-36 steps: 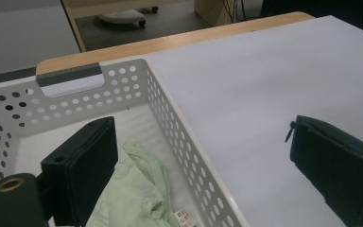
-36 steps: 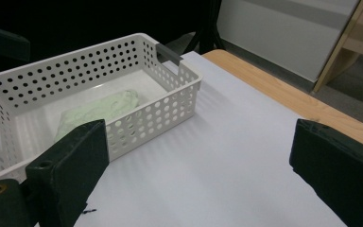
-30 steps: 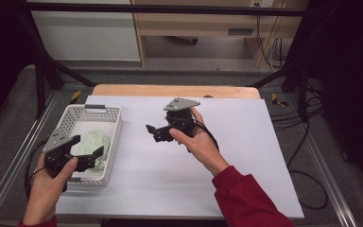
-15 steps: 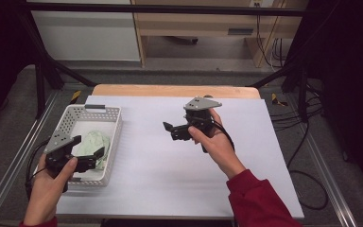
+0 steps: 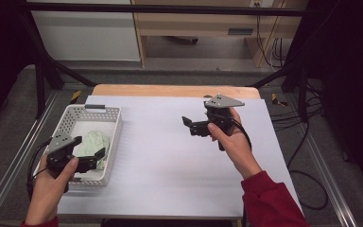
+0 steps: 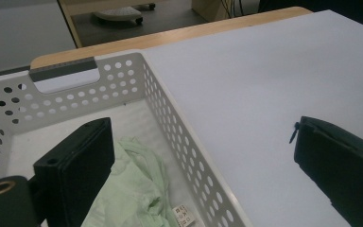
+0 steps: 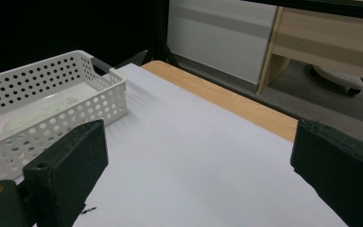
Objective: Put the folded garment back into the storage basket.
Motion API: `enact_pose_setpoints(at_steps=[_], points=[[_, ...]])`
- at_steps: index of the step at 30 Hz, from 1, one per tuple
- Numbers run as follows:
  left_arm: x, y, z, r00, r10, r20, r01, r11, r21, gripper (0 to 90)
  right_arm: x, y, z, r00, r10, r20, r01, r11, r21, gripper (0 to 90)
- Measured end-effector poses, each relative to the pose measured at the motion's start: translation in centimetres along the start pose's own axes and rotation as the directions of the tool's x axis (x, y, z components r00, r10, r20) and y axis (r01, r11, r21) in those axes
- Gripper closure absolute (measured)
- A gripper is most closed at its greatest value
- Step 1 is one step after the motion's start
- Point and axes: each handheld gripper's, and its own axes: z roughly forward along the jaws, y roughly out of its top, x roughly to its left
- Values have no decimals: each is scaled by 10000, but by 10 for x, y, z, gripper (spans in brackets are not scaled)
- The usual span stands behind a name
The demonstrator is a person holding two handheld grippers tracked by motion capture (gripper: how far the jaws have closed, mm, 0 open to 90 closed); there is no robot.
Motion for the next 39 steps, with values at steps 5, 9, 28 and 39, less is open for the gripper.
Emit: enact_pose_setpoints(at_steps=[5, 9, 28, 39], points=[[0, 0, 1, 10000, 49, 51, -49, 10000, 45, 58, -7, -6, -8, 9999, -110, 114, 109, 9999, 89, 43], [1, -2, 2, 9999, 53, 90, -54, 9999, 90, 58, -15, -10, -13, 9996, 95, 280, -96, 9999, 55, 43], [0, -4, 5, 9999, 70, 103, -72, 9997, 254, 58, -46, -36, -41, 9941, 593, 908, -584, 9982, -127, 45], [0, -8, 9, 9994, -26, 350, 18, 9997, 235, 60, -54, -55, -57, 9915, 731, 1075, -712, 9972, -212, 44]])
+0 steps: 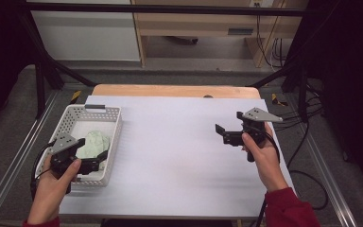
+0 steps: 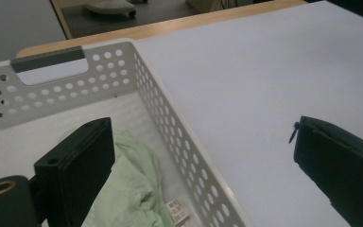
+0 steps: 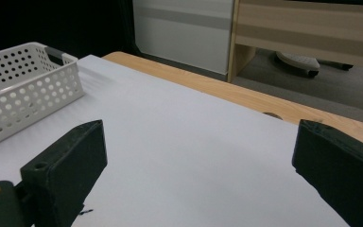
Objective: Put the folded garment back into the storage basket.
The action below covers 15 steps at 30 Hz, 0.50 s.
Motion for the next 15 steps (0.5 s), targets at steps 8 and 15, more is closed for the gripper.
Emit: enact_pose_setpoints(at_steps=[8, 15], points=[[2, -1, 0, 9998, -7, -182, 8, 10000, 82, 64, -8, -14, -16, 9999, 111, 129, -110, 9999, -53, 45], [2, -2, 1, 9998, -3, -190, 6, 9999, 164, 64, -15, -36, -34, 9996, 285, 78, -285, 9996, 54, 39]])
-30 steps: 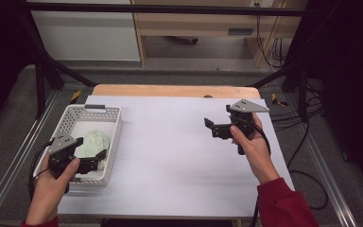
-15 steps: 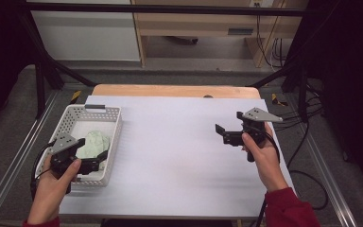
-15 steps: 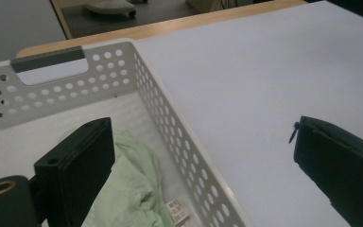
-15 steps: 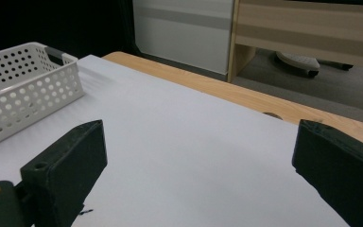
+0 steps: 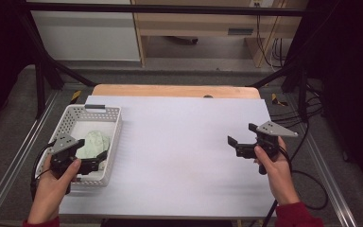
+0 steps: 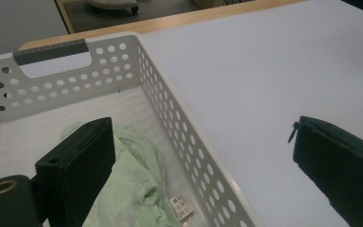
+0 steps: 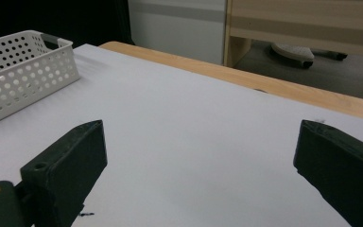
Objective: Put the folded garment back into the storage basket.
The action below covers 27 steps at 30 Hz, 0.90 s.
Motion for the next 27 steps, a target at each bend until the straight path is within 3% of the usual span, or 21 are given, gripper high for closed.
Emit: enact_pose_setpoints(at_steps=[13, 27], points=[[-1, -1, 2, 10000, 56, 10, -56, 9999, 119, 62, -14, -29, -19, 9985, 415, 359, -408, 9989, -211, 41], [-2, -2, 3, 10000, 79, 51, -80, 9998, 177, 62, -13, -59, -23, 9979, 553, 340, -546, 9983, -222, 47]])
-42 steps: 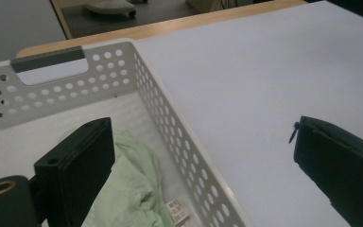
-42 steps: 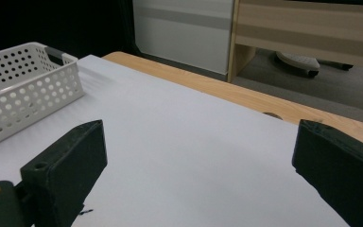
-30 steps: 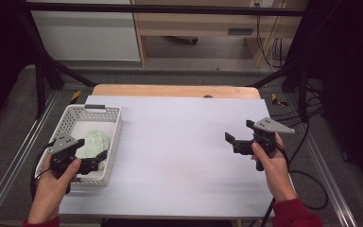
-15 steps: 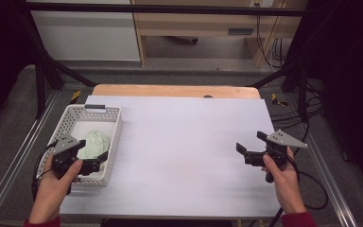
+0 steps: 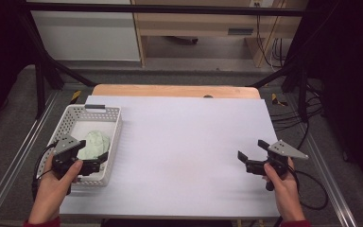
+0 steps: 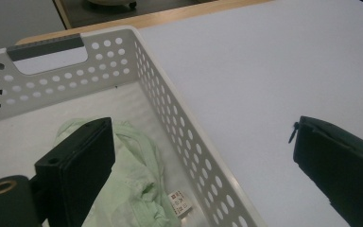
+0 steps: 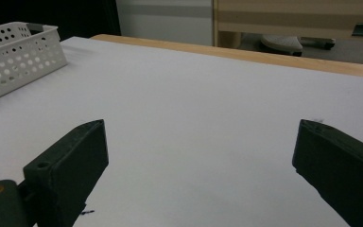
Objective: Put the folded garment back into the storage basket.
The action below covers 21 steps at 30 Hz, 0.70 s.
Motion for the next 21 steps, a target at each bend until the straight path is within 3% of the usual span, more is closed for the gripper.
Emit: enact_pose_setpoints(at_steps=[8, 13, 21], points=[[-3, -2, 5, 9999, 59, 87, -60, 9999, 141, 62, 3, -18, 1, 10000, -70, -12, 70, 10000, 47, 47], [-4, -2, 7, 9999, 111, 104, -113, 9997, 206, 62, 10, -29, 5, 9996, 72, -279, -67, 9998, 170, 48], [-5, -2, 8, 9999, 115, 111, -118, 9996, 247, 62, 29, -37, 15, 9969, -380, -690, 403, 9987, 325, 51]])
